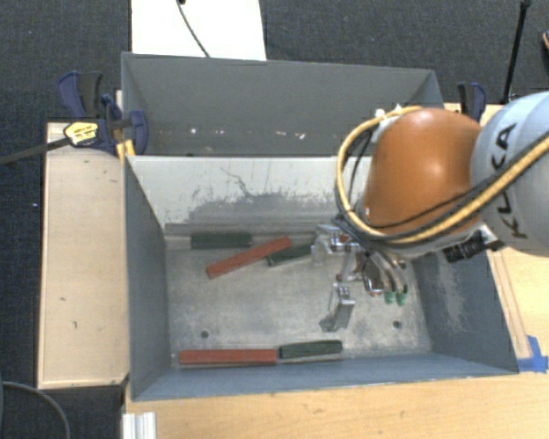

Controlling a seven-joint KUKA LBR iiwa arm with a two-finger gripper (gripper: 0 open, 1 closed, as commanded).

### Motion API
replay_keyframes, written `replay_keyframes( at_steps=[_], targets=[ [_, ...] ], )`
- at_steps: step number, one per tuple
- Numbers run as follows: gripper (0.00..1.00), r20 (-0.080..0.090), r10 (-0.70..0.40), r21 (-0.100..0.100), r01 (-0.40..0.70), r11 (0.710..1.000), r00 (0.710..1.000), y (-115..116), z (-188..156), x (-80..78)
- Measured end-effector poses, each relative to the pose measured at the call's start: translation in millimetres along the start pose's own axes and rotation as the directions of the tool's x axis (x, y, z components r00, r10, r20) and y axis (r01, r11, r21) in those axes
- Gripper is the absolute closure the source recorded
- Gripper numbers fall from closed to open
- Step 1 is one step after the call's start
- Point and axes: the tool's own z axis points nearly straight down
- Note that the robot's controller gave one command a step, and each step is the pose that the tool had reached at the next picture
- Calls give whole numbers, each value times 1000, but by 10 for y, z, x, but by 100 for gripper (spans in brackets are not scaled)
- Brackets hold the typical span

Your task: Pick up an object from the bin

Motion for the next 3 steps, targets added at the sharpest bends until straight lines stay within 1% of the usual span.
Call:
replay_keyframes(
  at_steps=[1,2,3],
  targets=[
    [0,-8,-134,1,134,991,991,33,1303,118],
    [0,3,-121,2,121,993,993,-435,1513,26],
    [100,0,-123,0,123,992,992,-407,1511,42]
  ],
)
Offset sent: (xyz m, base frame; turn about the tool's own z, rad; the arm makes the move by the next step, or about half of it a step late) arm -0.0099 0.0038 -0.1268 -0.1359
